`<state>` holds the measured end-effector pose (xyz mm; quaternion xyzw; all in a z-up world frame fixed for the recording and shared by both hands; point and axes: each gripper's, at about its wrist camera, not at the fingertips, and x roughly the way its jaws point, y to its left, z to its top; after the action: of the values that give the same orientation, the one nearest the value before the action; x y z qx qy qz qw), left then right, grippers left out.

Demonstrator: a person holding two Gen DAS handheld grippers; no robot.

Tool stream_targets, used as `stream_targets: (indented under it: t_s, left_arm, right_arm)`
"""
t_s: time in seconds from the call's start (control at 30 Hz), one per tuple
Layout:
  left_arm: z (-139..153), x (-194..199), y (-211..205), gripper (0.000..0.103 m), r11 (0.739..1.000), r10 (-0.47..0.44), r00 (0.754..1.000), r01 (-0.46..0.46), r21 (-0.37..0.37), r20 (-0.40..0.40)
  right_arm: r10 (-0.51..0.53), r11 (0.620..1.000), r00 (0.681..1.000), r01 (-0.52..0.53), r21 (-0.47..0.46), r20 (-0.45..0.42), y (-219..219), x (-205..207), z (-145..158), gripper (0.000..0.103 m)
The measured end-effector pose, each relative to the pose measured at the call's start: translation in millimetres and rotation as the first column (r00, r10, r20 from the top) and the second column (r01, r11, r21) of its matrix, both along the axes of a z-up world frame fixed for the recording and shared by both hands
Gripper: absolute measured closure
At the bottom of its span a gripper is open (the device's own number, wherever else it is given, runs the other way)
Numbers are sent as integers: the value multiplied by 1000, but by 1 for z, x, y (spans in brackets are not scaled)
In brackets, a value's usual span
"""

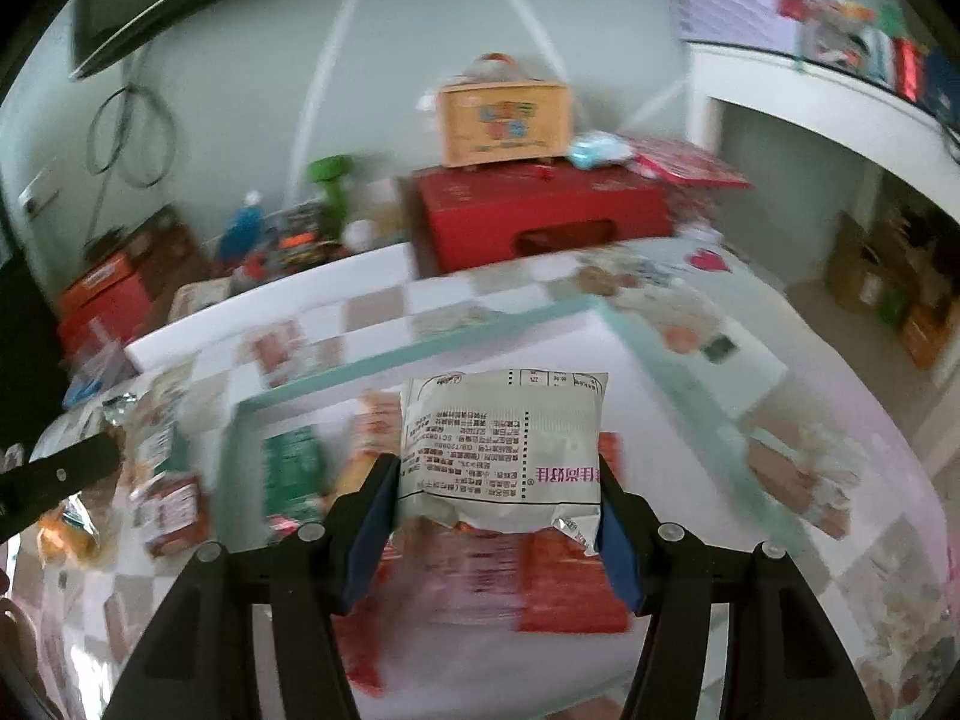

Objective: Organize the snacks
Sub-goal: 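Open both tools to drop the biscuit packet and white packet in the tray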

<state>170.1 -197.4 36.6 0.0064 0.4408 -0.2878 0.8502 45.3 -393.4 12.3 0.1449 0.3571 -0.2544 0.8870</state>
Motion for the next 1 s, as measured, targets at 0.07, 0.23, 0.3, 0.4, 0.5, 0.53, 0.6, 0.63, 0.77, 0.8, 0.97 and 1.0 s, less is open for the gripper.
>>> stream_targets:
  t_s: [0.07, 0.23, 0.3, 0.4, 0.5, 0.53, 0.6, 0.63, 0.77, 0.8, 0.97, 1.0]
  left_arm:
    - [-3, 1, -15, 51, 1000, -23, 1000, 23, 6, -7]
    - [-17, 7, -53, 51, 997, -75, 996, 76, 23, -43]
    - [-24, 11, -65, 51, 995, -88, 994, 90, 33, -60]
    - [-33, 16, -77, 51, 994, -97, 993, 101, 48, -73]
    - [-37, 22, -84, 51, 993, -99, 992, 103, 53, -81]
    - [-37, 23, -87, 51, 993, -100, 992, 104, 52, -80]
    - [-37, 24, -91, 51, 993, -102, 992, 106, 53, -81]
    - [-37, 24, -92, 50, 993, -102, 991, 107, 52, -83]
    - [-33, 20, -91, 33, 994, -97, 992, 100, 43, -77]
    - [-32, 20, -90, 32, 994, -95, 993, 98, 44, -75]
    - [-27, 19, -84, 32, 995, -77, 994, 81, 52, -74]
    - [-26, 19, -82, 32, 996, -73, 995, 77, 50, -73]
  right_arm:
    - [-39, 999, 999, 39, 4, 3, -12, -6, -2, 39]
    - [-117, 993, 993, 117, -6, 9, -35, -15, -9, 40]
    - [-133, 991, 991, 133, -9, 15, -41, -16, -11, 39]
    - [-160, 987, 987, 160, 4, 28, -51, -18, -13, 39]
    - [-172, 985, 985, 172, 10, 27, -56, -17, -17, 39]
    - [-171, 985, 985, 171, 10, 26, -56, -17, -18, 39]
    - [-167, 986, 986, 167, 14, 25, -57, -15, -20, 39]
    - [-163, 987, 986, 162, 15, 24, -56, -13, -21, 38]
    - [-152, 988, 988, 152, 16, 11, -55, -10, -23, 32]
    - [-155, 988, 988, 155, 16, 11, -55, -10, -23, 30]
    - [-151, 988, 989, 150, 38, 11, -55, -11, -21, 29]
    - [-149, 988, 989, 149, 38, 7, -54, -11, -20, 29]
